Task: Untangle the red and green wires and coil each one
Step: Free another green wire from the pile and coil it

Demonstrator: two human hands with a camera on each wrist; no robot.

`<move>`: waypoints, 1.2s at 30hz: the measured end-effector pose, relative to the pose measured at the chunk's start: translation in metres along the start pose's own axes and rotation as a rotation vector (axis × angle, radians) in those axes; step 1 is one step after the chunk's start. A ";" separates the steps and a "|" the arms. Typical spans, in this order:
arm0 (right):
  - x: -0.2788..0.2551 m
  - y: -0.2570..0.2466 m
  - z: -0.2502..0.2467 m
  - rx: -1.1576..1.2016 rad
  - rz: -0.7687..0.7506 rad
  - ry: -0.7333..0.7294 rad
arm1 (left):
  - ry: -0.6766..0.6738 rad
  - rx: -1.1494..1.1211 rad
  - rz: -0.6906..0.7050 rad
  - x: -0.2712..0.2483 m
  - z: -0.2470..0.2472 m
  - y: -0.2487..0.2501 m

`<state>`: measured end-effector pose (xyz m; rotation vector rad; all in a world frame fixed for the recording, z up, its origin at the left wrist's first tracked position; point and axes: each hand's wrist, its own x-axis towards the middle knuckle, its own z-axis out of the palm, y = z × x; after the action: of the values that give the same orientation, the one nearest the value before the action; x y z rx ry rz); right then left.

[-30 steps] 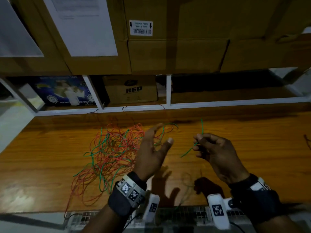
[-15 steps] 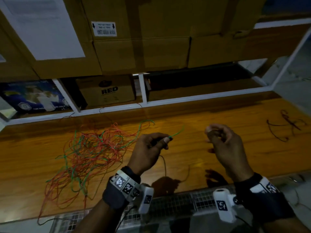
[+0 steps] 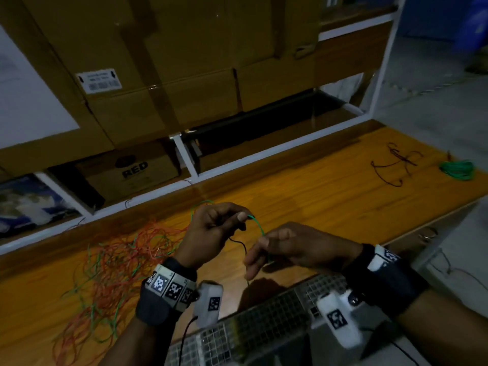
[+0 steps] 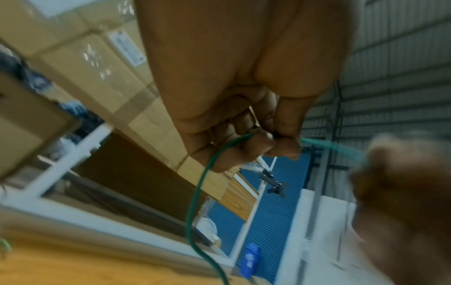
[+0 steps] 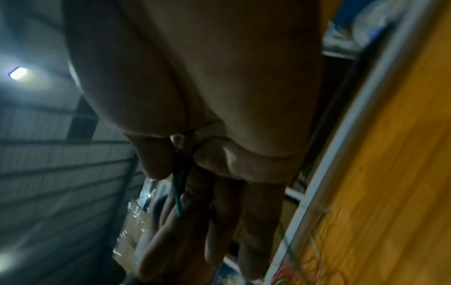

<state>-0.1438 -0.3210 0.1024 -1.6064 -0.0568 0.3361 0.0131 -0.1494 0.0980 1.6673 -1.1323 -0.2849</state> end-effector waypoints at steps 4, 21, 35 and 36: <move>0.006 -0.018 0.025 0.387 -0.058 -0.037 | -0.023 -0.155 -0.001 0.000 -0.005 -0.004; 0.010 -0.028 -0.011 0.032 -0.405 0.785 | 0.031 -0.450 -0.242 -0.069 0.045 -0.030; -0.007 0.004 -0.032 -0.005 -0.122 0.202 | 0.239 0.172 -0.026 -0.007 0.031 0.018; -0.010 0.004 -0.039 -0.054 -0.126 0.165 | 0.241 0.190 -0.008 -0.004 0.034 0.019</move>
<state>-0.1447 -0.3611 0.1018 -1.6706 -0.0408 0.1040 -0.0217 -0.1680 0.0983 1.8179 -0.9952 0.0210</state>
